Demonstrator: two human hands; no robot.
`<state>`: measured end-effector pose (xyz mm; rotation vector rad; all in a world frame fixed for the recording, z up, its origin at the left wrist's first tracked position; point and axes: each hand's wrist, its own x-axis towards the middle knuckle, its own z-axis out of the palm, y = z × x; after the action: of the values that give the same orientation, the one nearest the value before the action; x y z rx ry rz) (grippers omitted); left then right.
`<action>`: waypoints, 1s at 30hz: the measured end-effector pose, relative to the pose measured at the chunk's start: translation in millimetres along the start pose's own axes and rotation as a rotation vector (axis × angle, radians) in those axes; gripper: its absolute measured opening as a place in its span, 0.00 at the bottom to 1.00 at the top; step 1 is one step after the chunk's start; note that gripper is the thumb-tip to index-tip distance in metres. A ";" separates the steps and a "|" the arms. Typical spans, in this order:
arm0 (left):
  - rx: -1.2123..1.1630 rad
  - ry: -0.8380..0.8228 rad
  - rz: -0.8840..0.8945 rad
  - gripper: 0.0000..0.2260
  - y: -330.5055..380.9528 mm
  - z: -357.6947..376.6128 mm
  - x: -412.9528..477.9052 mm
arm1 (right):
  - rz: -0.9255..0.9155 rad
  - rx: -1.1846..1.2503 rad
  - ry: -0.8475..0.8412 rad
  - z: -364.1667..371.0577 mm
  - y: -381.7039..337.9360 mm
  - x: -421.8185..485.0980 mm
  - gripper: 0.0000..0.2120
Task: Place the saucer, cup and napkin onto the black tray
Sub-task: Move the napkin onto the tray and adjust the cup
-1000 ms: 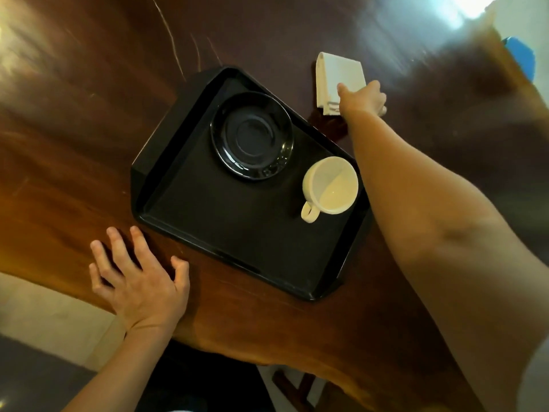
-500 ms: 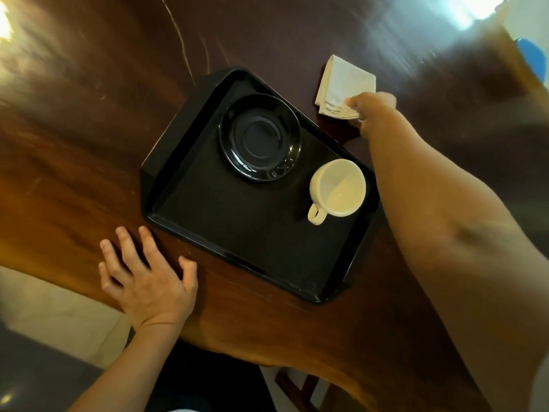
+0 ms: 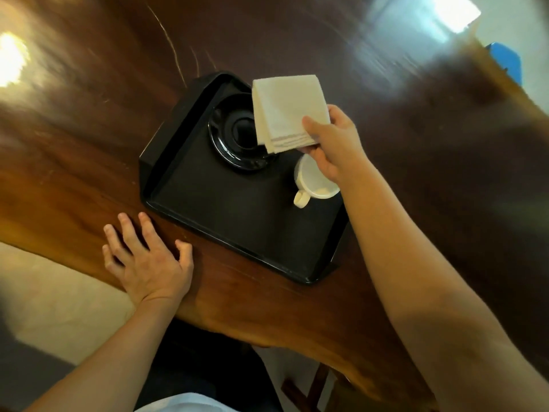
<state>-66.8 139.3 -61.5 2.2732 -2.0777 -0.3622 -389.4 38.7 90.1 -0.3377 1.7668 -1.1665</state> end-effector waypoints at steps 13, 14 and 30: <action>0.010 0.004 -0.005 0.34 3.6 -3.6 0.2 | 0.215 0.028 -0.089 -14.7 109.5 -107.0 0.11; 0.013 0.004 -0.002 0.34 3.4 -3.5 0.2 | 0.220 0.029 -0.080 -14.6 114.2 -106.8 0.11; 0.015 0.050 0.003 0.34 -0.3 3.6 0.8 | 0.316 0.062 0.188 -7.6 154.3 -99.4 0.13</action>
<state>-67.1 138.9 -65.2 2.2625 -2.0675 -0.2876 -305.9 186.2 19.3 0.0906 1.8598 -1.0475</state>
